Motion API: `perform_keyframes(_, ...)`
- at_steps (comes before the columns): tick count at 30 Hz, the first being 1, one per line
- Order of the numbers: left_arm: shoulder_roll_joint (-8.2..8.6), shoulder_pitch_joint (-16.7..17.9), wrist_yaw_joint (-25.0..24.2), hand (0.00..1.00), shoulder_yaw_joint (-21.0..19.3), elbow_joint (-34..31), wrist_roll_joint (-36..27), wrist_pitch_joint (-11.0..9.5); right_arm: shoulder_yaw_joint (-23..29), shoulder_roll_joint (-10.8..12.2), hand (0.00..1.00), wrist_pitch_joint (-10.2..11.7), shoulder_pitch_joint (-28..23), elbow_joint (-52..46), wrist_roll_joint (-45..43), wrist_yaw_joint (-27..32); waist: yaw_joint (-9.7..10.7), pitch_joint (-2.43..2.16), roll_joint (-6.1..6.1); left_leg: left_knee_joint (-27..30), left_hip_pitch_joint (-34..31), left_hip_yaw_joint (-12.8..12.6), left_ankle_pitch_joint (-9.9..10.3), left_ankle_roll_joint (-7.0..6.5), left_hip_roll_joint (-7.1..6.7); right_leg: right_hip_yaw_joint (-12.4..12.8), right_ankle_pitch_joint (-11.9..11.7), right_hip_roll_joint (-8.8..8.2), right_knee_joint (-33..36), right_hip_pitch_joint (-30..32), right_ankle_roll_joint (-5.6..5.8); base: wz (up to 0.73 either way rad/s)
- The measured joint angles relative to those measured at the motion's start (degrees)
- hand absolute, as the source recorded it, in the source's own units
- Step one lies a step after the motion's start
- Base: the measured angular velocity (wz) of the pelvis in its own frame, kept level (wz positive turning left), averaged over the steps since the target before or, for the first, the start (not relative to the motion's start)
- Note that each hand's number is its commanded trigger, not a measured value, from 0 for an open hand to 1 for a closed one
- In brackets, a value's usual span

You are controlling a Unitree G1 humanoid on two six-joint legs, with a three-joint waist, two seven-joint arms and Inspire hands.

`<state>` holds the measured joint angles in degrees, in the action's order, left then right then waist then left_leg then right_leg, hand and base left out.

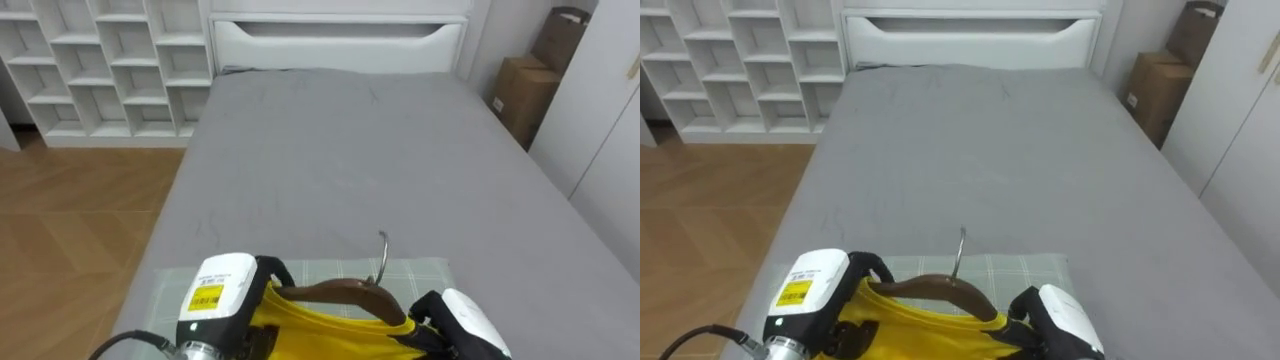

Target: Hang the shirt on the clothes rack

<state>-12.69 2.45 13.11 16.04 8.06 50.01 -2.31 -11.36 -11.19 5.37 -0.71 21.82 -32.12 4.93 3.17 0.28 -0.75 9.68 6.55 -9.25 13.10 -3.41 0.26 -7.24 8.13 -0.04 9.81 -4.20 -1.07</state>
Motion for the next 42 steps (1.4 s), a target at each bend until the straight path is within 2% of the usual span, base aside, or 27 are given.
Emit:
perform_keyframes(10,0.03,2.27,-0.02,0.0,-0.22,0.01,-7.87,-0.16,1.87,-0.12,1.0,-0.5,-0.92,-0.01,-1.72,1.53,-0.12,0.02,-0.37,0.01,0.15,-0.06,0.0,0.0,-0.01,-0.21,0.0,-0.01,-0.03,0.14,0.0,0.0)
perform_keyframes(18,0.0,2.28,-0.27,0.0,-0.71,0.0,-9.89,-0.04,3.59,-0.09,1.0,-1.34,-1.11,-0.02,-1.99,2.35,-0.31,0.0,-0.61,0.0,0.08,-0.04,0.0,0.0,-0.02,-0.23,0.0,-0.02,-0.05,0.17,0.01,0.0)
perform_keyframes(29,-0.12,2.28,-0.26,0.0,-0.71,0.01,-9.95,-0.04,3.63,0.03,1.0,-1.35,-1.11,-0.01,-1.99,2.49,-0.37,0.0,-0.61,-0.04,0.06,-0.06,0.0,0.0,-0.02,-0.25,0.0,0.0,-0.06,0.2,0.0,0.0)
perform_keyframes(33,-0.1,2.28,-0.26,0.0,-0.79,0.01,-12.01,-0.05,3.63,0.02,1.0,-1.35,-1.17,-0.02,-1.95,2.82,-0.45,0.0,-0.61,-0.06,0.04,-0.06,0.0,0.0,-0.01,-0.26,0.0,0.0,-0.06,0.25,0.0,0.0)
perform_keyframes(36,0.02,2.28,-0.21,0.0,-1.38,0.02,-13.08,-0.11,3.63,0.05,1.0,-1.34,-1.2,-0.01,-1.92,3.74,-0.49,0.0,-0.6,-0.05,0.05,-0.04,0.0,0.0,-0.01,-0.24,0.0,0.0,-0.05,0.23,0.0,0.0)
perform_keyframes(42,0.68,2.35,0.11,0.0,-4.47,0.78,-19.61,-0.25,3.75,0.13,1.0,-1.23,-2.41,0.07,-1.25,5.19,-0.52,0.0,-0.61,-0.04,0.04,0.06,0.0,0.0,0.0,-0.29,0.0,0.02,-0.07,0.21,0.0,0.0)
